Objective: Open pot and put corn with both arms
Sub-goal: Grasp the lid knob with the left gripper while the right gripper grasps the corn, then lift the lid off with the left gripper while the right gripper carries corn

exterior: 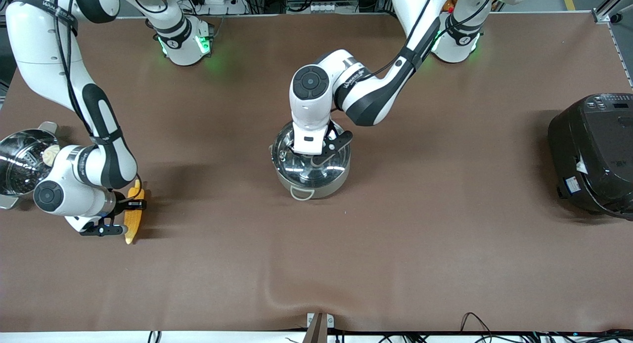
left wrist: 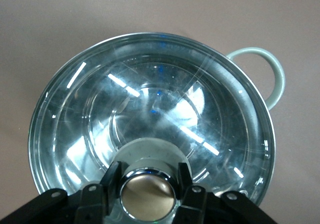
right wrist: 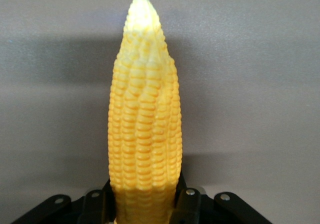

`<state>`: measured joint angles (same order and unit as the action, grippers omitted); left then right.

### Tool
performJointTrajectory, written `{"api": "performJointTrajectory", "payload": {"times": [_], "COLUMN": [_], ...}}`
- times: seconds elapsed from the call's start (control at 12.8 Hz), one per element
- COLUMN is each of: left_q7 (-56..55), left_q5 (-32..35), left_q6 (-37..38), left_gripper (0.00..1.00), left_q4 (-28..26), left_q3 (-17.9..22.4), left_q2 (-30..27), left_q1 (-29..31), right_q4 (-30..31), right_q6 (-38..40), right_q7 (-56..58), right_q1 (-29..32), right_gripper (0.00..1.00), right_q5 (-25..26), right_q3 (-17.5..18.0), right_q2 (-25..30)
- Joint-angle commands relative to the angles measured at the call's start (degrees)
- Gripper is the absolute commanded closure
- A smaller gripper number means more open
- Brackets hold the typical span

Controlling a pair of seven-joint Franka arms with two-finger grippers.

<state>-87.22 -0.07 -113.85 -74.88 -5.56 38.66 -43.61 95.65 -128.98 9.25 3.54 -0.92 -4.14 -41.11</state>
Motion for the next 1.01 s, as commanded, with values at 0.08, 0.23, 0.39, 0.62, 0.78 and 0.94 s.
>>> {"api": "performJointTrajectory", "payload": {"times": [0.08,0.23,0.39,0.62,0.78,0.94], "left_q7": [-1.1,-1.1,-0.1,2.7,7.8,16.8], "left_q5": [1.2,1.5,2.6,2.5,2.4,2.3], "left_q6": [0.8,4.5,9.8,15.5,17.7,18.2], "left_gripper": [1.0,1.0,1.0,1.0,1.0,1.0], "left_q4": [0.8,0.4,-0.1,-1.1,-3.5,-11.0], "left_q3": [0.3,0.5,0.2,0.3,0.2,0.0], "left_q2": [-0.2,-1.8,-6.0,-12.8,-17.6,-24.4], "left_q1": [-0.4,-0.6,-0.7,2.0,5.5,10.1], "right_q4": [-0.5,-0.6,-0.7,-1.1,-2.2,-3.3], "right_q6": [4.8,9.0,12.7,18.0,21.6,24.5], "right_q7": [1.6,1.9,2.0,4.7,6.6,8.2], "right_q1": [-1.7,-2.8,-4.6,-7.0,-9.9,-13.7], "right_gripper": [1.0,1.0,1.0,1.0,1.0,1.0], "right_q5": [0.6,0.6,0.6,0.5,0.3,-0.2], "right_q3": [0.4,0.4,0.4,0.7,0.8,1.3], "right_q2": [2.6,6.5,10.5,15.7,17.8,18.9]}}
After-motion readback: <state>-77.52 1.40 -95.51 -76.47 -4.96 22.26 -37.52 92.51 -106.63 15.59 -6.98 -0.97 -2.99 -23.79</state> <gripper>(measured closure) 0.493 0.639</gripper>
